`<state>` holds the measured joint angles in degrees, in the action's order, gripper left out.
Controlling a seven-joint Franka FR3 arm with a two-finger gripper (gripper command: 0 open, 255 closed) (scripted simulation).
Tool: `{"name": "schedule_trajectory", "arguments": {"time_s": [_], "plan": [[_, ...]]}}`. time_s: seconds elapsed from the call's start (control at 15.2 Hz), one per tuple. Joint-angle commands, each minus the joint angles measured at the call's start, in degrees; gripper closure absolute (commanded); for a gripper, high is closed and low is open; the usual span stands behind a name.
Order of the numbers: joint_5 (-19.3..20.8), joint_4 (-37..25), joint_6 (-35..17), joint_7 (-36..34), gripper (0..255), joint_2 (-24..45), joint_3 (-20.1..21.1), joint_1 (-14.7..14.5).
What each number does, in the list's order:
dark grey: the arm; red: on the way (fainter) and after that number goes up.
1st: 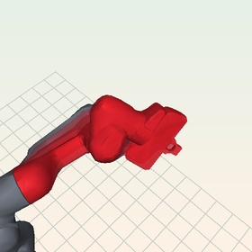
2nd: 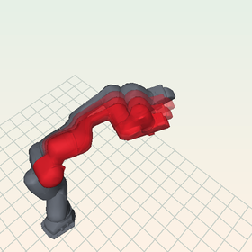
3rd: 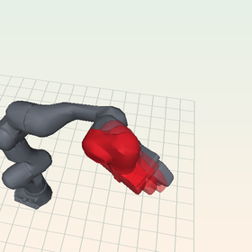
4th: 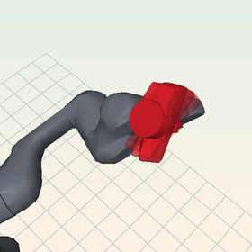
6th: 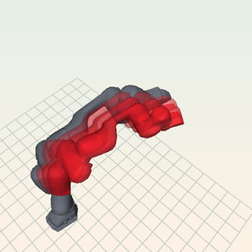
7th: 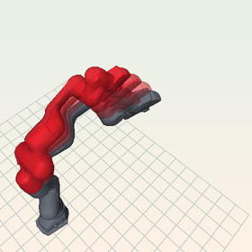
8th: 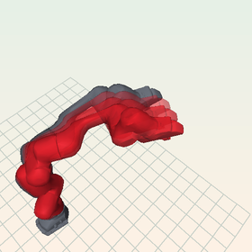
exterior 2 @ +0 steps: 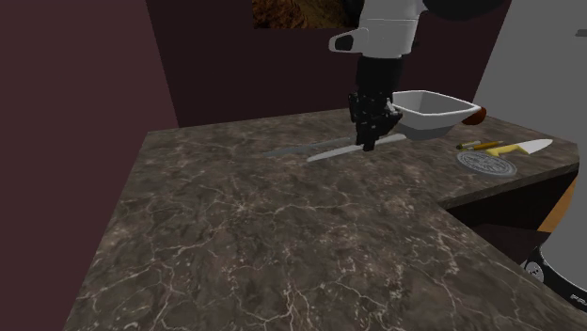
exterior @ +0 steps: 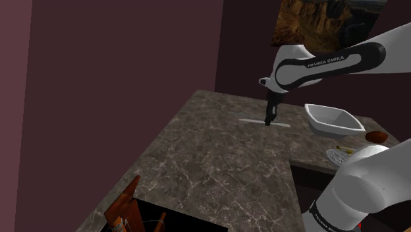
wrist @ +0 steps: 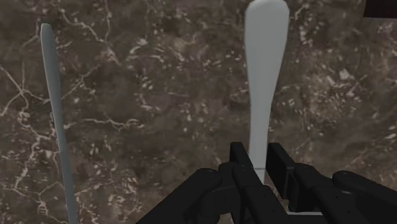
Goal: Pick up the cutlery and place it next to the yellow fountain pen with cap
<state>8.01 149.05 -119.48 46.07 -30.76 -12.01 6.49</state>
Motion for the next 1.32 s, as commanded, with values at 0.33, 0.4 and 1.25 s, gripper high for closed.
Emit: {"name": "schedule_trajectory", "arguments": {"time_s": [0.33,0.4,1.25], "plan": [[5.3,2.4,1.6,9.4,255,-4.7,-7.3,5.9],[6.1,2.4,1.8,10.8,255,-5.1,-8.5,6.8],[13.9,-3.4,2.3,30.3,255,-2.6,-24.6,14.9]]}}
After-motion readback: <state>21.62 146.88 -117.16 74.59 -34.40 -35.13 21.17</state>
